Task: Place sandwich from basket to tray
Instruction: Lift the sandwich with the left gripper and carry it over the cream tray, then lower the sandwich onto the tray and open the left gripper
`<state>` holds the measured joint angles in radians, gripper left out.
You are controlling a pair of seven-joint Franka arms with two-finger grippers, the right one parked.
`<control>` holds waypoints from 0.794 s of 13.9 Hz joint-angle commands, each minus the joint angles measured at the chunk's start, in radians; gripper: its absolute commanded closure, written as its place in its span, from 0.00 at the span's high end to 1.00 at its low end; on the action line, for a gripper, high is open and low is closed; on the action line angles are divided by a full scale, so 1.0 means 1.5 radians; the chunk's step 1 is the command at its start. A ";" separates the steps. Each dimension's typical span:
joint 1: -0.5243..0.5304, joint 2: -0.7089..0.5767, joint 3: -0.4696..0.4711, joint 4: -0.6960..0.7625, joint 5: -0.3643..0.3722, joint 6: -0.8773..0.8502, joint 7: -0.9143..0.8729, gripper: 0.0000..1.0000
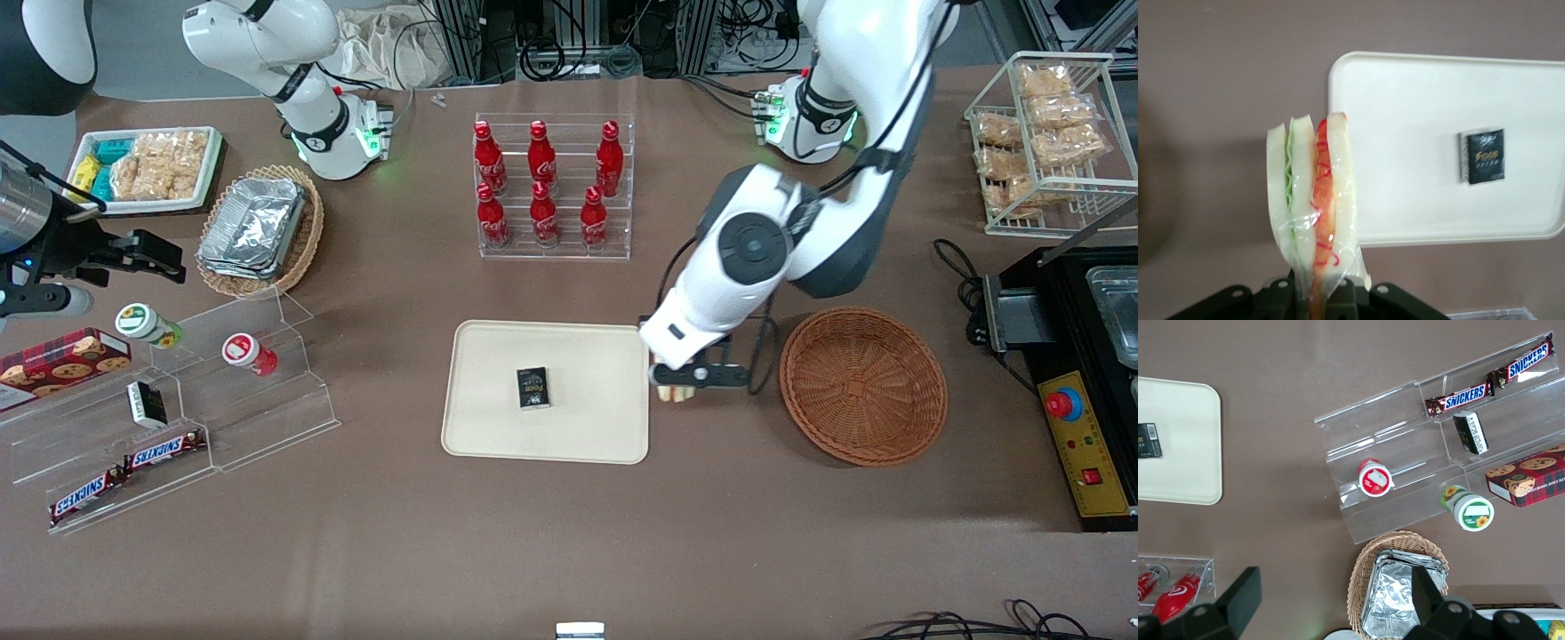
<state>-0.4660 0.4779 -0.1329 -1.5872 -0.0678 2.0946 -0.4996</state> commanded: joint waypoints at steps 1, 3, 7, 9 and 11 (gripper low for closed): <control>-0.025 0.062 0.007 0.026 0.009 0.065 -0.011 0.10; -0.031 0.103 0.007 0.028 0.004 0.115 -0.011 0.10; -0.032 0.150 0.006 0.039 0.002 0.140 -0.010 0.31; -0.033 0.157 0.005 0.038 0.001 0.140 -0.010 0.71; -0.033 0.158 0.005 0.038 0.001 0.137 -0.010 0.99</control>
<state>-0.5033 0.7019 -0.1326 -1.5603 -0.0679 2.3084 -0.4998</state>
